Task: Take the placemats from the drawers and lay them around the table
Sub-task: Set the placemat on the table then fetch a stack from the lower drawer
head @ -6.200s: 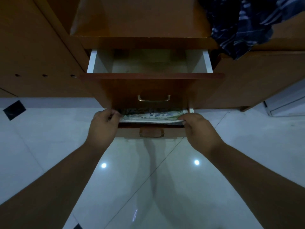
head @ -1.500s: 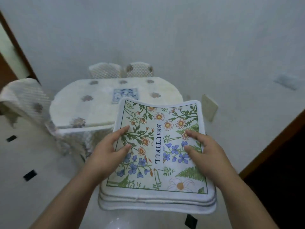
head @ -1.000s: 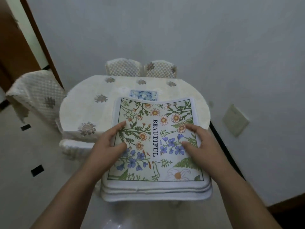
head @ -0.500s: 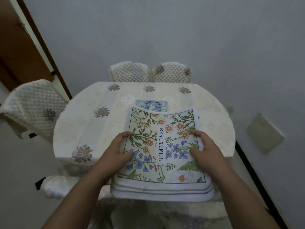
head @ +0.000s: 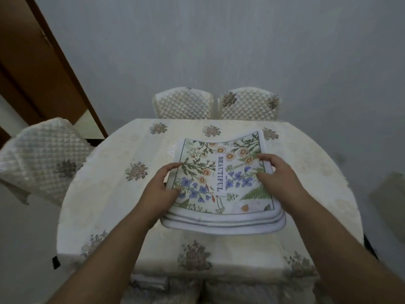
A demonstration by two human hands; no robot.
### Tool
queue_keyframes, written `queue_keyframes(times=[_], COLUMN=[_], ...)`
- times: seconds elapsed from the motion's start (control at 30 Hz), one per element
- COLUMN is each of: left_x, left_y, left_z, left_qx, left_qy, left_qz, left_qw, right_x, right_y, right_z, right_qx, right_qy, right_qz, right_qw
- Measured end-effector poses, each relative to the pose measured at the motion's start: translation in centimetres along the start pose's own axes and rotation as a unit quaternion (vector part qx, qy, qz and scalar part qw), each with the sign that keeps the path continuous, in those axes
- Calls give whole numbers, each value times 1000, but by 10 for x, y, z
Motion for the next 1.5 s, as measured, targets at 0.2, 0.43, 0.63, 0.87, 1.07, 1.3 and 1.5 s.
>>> queue_keyframes(times=[0.2, 0.43, 0.63, 0.87, 1.07, 1.3, 1.5], left_x=[-24, -4, 20, 25, 24, 24, 23], left_y=[13, 163, 241, 268, 270, 269, 269], left_z=[129, 217, 225, 223, 219, 220, 218], left_qx=[37, -89, -40, 46, 55, 37, 83], left_qy=[-1, 76, 53, -14, -30, -58, -85], left_qz=[38, 214, 260, 295, 241, 226, 236], left_qw=[999, 970, 963, 954, 969, 972, 965], right_x=[-4, 60, 125, 142, 142, 142, 139], right_y=[-11, -142, -242, -257, -255, -258, -263], right_z=[118, 176, 182, 166, 162, 165, 165], right_qx=[15, 145, 108, 20, 4, 9, 9], right_qy=[-15, 81, 50, -12, -48, -78, -69], right_qz=[93, -87, -163, -245, -211, -197, -171], right_qw=[995, 982, 980, 969, 976, 977, 983])
Point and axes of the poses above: each hand's wrist, its own z-axis towards the middle knuckle, its own x-axis out of the palm, y = z × x, the point moved 2 cm from there along z, towards the middle knuckle, and after that the axes turned 13 degrees about y, right-handed, at the moved point
